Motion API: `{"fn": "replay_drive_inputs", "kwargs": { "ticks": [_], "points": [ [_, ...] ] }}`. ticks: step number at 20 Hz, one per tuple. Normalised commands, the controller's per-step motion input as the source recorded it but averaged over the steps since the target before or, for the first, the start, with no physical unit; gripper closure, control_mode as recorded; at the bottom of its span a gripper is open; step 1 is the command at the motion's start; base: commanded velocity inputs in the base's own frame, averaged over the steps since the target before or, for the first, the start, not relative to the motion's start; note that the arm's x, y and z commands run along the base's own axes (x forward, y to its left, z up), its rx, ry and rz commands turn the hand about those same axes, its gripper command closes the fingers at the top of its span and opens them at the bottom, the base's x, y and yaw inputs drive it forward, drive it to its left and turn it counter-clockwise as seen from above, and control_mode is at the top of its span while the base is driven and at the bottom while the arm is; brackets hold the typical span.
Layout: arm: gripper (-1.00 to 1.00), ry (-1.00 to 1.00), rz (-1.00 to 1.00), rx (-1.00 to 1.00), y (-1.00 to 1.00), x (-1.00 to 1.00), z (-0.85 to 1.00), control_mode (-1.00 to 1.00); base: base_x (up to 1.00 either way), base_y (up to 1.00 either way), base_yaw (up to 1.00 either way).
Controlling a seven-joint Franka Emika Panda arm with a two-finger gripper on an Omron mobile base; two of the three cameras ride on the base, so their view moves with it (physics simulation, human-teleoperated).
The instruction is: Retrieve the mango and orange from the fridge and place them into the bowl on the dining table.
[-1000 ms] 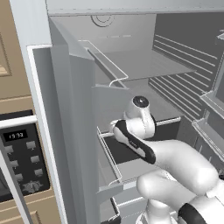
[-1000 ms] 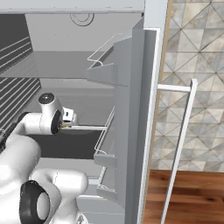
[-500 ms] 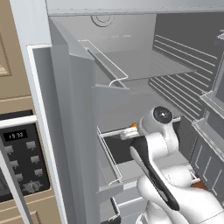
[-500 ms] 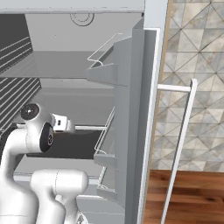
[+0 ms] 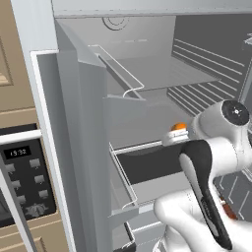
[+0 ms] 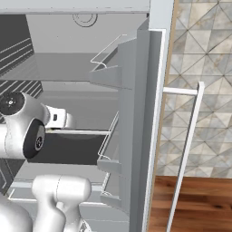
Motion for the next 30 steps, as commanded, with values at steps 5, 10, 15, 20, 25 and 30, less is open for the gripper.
{"fn": "replay_drive_inputs", "kwargs": {
  "ticks": [5, 10, 15, 20, 25, 30],
  "points": [
    [1.0, -0.18, 0.0, 0.0, -0.2, -0.93, 0.83, -1.0, 0.0, 0.0, 0.0],
    [1.0, -0.1, 0.0, 0.0, -0.09, -0.77, 0.2, -1.0, 0.0, 0.0, 0.0],
    [1.0, 0.0, 0.0, 0.0, 0.0, -0.5, 0.0, -1.0, 0.0, 0.0, 0.0],
    [1.0, 0.0, 0.0, 0.0, -0.01, -0.19, 0.0, 1.0, -0.24, 0.0, 0.0],
    [1.0, 0.0, 0.0, 0.0, 0.0, 0.0, 0.0, 1.0, -0.2, 0.0, 0.11],
    [1.0, 0.0, 0.0, 0.0, 0.0, 0.0, 0.0, 1.0, -0.23, -0.05, 0.22]
  ]
}}
